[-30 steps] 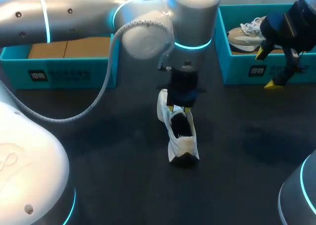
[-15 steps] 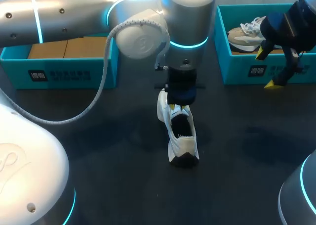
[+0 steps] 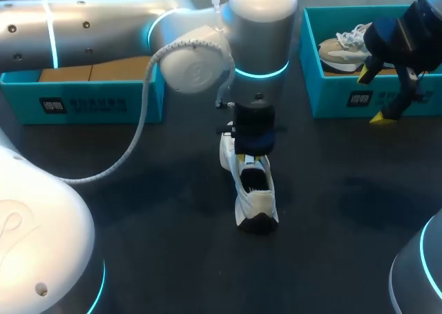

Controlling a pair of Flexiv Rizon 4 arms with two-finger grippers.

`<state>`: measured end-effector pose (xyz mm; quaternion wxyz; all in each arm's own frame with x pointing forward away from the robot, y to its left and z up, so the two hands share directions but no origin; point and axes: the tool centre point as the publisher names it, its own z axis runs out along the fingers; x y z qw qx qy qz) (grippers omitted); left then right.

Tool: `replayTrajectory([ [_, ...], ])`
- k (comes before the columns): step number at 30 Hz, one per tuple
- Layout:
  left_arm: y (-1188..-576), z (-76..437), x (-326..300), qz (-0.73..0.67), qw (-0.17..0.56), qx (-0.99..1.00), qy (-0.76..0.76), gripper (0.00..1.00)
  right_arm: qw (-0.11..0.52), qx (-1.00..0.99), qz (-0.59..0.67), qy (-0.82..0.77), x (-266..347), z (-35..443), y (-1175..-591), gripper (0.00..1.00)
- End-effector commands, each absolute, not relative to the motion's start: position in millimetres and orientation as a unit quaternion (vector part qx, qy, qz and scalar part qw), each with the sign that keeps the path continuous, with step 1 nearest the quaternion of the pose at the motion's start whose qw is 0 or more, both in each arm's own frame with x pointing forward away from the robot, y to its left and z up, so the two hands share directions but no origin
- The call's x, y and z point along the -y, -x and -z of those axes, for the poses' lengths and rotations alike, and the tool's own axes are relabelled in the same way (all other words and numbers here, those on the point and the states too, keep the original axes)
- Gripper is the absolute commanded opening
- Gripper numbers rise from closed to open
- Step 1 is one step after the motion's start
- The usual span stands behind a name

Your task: Take the shoe out of the shoebox, open the shoe tongue, remove and reinsert the insole, then place the shoe into the shoebox

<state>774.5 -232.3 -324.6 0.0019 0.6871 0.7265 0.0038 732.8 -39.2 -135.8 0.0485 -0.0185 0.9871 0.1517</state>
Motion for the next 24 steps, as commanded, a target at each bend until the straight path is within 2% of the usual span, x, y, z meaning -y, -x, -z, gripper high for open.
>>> replayTrajectory([
  [1, -771.6, 319.4, 226.2, 0.003, 0.010, -0.732, -0.681, 0.25, 0.047, -0.987, -0.150, 0.018, 37.9, 136.3, -734.7, 1.00],
  [9, -759.2, 337.1, 232.1, -0.001, 0.020, -0.758, -0.652, 0.35, 0.047, -0.987, -0.150, 0.018, 37.9, 136.3, -734.7, 1.00],
  [16, -750.7, 345.5, 233.7, 0.001, 0.030, -0.772, -0.635, 0.34, 0.047, -0.987, -0.150, 0.018, 37.9, 136.3, -734.7, 1.00],
  [20, -749.7, 332.2, 231.4, 0.006, 0.041, -0.778, -0.627, 0.35, 0.047, -0.987, -0.150, 0.018, 37.9, 136.3, -734.7, 1.00],
  [24, -748.9, 318.3, 227.2, 0.008, 0.048, -0.792, -0.609, 0.44, 0.047, -0.987, -0.150, 0.018, 37.9, 136.3, -734.7, 1.00],
])
